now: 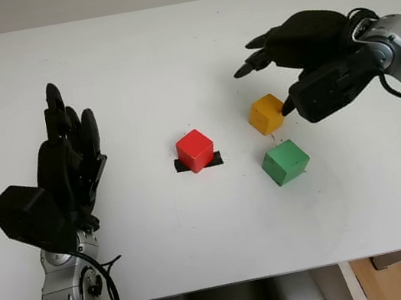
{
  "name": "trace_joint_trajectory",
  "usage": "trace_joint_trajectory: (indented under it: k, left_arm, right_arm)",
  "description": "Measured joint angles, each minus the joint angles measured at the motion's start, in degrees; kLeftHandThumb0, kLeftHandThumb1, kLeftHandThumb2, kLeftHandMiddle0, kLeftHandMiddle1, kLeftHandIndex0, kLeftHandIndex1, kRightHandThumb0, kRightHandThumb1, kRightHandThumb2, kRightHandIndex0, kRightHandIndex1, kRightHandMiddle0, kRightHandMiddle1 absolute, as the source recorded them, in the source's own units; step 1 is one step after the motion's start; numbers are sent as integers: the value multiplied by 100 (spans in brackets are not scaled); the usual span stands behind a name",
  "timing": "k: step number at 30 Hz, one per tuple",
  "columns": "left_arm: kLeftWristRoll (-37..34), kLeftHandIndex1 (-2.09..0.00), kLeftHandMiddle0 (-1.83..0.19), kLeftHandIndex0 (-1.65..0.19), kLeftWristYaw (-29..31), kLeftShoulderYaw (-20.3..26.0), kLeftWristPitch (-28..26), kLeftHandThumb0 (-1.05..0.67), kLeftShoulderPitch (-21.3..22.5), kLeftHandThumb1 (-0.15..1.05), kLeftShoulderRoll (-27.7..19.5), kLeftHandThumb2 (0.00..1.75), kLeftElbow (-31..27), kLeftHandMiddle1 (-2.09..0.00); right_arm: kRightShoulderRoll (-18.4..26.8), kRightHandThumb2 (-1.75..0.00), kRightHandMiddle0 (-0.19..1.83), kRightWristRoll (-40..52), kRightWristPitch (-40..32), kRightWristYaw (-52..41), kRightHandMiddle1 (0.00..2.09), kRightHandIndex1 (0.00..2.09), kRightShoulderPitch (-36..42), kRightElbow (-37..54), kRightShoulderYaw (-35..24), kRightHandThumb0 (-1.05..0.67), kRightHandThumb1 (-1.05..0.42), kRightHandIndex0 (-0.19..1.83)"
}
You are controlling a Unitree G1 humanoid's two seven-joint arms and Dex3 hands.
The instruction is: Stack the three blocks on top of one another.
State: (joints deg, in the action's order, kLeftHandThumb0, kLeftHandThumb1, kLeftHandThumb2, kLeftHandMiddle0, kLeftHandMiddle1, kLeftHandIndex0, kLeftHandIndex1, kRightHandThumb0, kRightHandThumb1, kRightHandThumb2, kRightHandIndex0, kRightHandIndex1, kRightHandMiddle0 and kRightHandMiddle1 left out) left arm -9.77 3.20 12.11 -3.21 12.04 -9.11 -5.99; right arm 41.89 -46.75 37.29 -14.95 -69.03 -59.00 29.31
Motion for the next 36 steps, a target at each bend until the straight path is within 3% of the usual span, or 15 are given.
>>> trace_joint_trajectory:
  k: [13,25,27,28,30,36]
  left_arm:
    - [-25,-5,19,17,37,25,0,-70,0,105,-16,49,0,-1]
    - [-13,-5,19,17,35,25,-32,-69,-4,105,-16,49,-10,-1]
    - [-11,-5,19,17,35,24,-32,-69,-7,105,-16,48,-10,-1]
    - [-2,-5,19,17,34,24,-32,-69,-7,105,-16,48,-10,-1]
    - [0,-5,19,17,31,24,-32,-69,-8,105,-14,47,-11,-2]
    - [1,-5,19,17,32,24,-32,-68,-9,105,-11,48,-11,-2]
  right_arm:
    - [-21,-6,51,-54,-162,76,8,6,197,-117,203,-63,-79,22]
    - [-21,-6,87,-62,-126,1209,24,13,464,-187,192,-37,-86,47]
    - [-21,-6,89,-101,-57,1480,34,12,500,-245,209,-35,-87,52]
    - [-22,-6,81,-123,-23,1598,57,10,512,-284,219,-34,-89,55]
    - [-22,-5,70,-166,19,1745,82,7,514,-341,234,-33,-90,56]
    - [-56,-5,61,-184,41,1795,98,5,508,-468,248,-34,-91,54]
